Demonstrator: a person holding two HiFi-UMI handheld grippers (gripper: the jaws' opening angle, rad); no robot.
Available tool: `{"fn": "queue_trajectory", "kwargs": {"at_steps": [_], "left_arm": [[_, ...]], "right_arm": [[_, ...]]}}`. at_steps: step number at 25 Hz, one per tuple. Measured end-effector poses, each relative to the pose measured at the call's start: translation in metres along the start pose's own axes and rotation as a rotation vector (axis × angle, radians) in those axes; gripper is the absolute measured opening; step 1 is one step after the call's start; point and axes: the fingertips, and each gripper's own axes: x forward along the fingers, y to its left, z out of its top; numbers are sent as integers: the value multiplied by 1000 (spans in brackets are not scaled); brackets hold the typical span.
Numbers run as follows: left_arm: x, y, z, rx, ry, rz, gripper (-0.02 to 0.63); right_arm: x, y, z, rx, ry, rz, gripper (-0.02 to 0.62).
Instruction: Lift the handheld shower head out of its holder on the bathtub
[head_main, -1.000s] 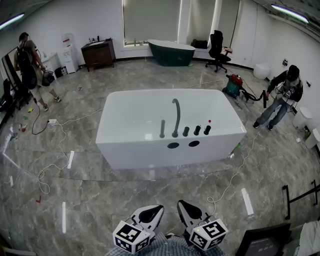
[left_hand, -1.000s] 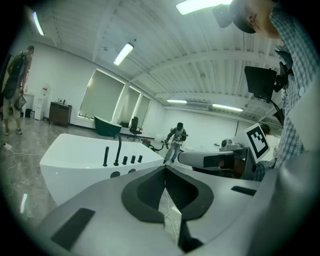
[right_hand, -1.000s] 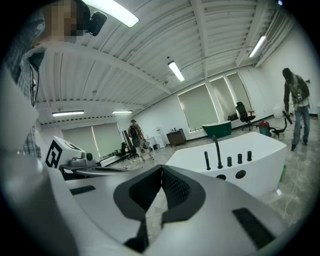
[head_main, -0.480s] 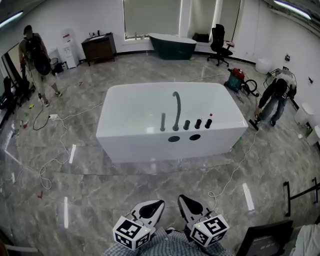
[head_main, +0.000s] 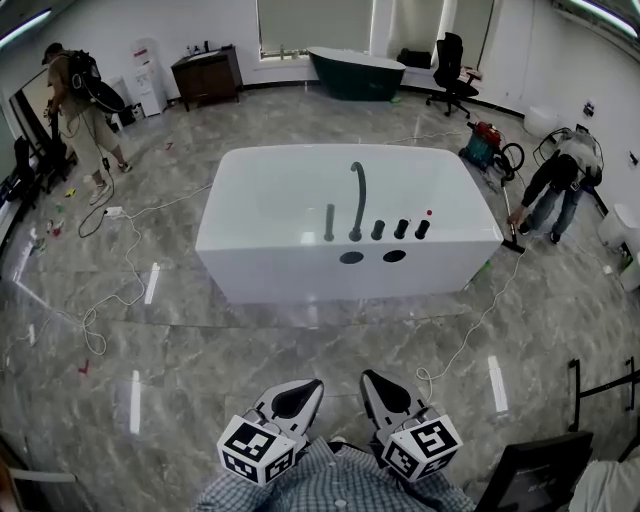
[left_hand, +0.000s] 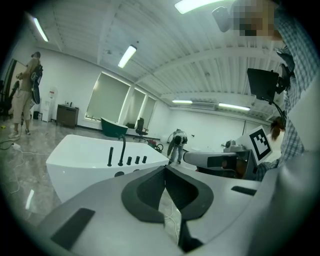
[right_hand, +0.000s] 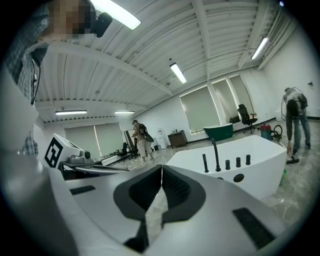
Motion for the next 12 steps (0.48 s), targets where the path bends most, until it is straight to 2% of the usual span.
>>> {"fn": "queue_trajectory", "kwargs": {"at_steps": [5,8,12], "left_arm": [[7,-7,-4,-2,-7,37,9],[10,-13,-9,-6,-3,50,9],[15,-18,-11,-13,6,63,9]], "right_arm": [[-15,-16,-1,-1,7,1,18],[-25,-29,-8,52,19,-3,18],[-35,-43,-13,65,37,-41,18]]}}
